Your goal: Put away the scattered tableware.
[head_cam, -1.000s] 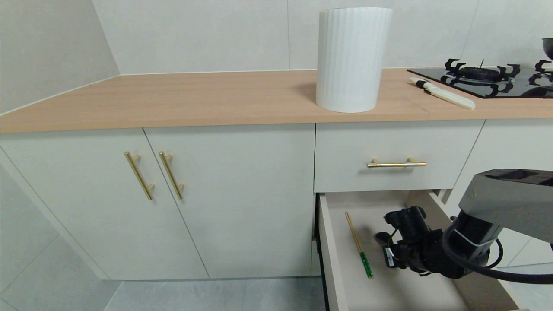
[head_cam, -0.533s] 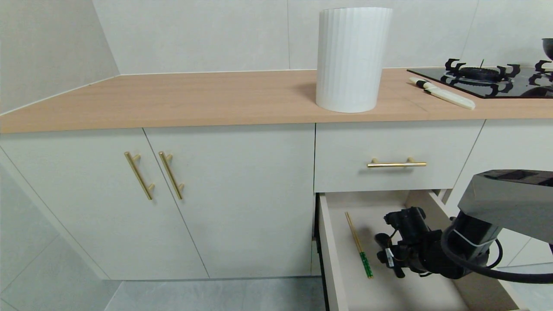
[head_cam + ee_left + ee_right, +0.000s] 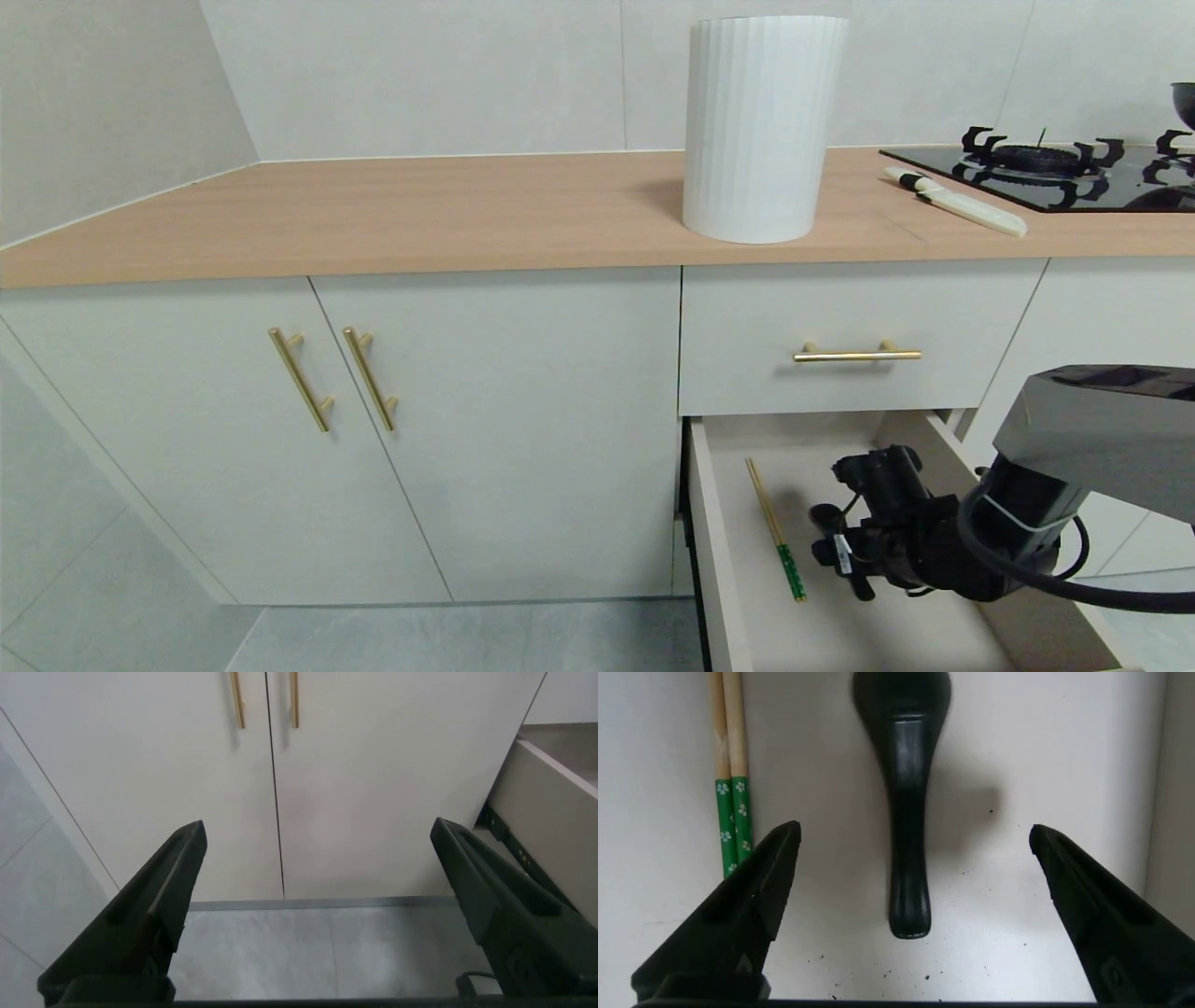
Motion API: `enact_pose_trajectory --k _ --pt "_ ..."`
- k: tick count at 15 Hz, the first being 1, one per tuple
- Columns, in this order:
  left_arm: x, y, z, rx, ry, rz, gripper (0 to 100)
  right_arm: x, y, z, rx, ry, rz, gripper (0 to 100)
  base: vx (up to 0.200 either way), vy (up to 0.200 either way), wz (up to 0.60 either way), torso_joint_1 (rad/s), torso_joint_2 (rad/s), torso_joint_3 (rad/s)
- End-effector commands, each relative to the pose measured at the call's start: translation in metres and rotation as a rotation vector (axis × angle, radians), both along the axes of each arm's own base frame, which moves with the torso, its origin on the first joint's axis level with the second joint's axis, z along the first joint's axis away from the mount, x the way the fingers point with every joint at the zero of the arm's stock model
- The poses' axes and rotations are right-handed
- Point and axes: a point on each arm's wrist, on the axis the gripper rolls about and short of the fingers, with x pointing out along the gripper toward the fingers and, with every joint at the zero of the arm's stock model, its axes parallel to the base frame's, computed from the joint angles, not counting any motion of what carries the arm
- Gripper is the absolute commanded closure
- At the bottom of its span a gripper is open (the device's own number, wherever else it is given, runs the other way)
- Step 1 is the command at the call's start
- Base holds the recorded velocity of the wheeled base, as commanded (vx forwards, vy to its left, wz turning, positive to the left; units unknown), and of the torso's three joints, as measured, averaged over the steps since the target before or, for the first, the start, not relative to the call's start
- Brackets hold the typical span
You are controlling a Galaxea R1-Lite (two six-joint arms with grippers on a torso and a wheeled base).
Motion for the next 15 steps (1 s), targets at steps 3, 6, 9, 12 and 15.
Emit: enact_pose_trajectory --k 3,6,9,12,15 --pt "0.000 0.000 0.000 0.000 0.001 0.000 0 -0.012 -0.003 0.042 0.037 -0.083 -0.006 0 0.000 0.000 0.00 0.000 0.00 0.000" --pt "0.000 0.000 0.000 0.000 0.001 0.000 0 -0.023 -0.007 0.082 0.063 -0.155 -0.004 0 0.000 0.000 0.00 0.000 0.00 0.000" --pt "0.000 0.000 0.000 0.000 -0.001 0.000 0 -0.043 -0.013 0.123 0.102 -0.145 0.031 0 0.000 0.000 0.00 0.000 0.00 0.000" --pt "0.000 0.000 0.000 0.001 0.001 0.000 0 -0.061 -0.017 0.139 0.109 -0.057 0.057 0 0.000 0.000 0.00 0.000 0.00 0.000" --pt "0.000 0.000 0.000 0.000 0.001 0.000 0 -0.068 -0.018 0.144 0.140 0.006 0.096 0 0.000 0.000 0.00 0.000 0.00 0.000"
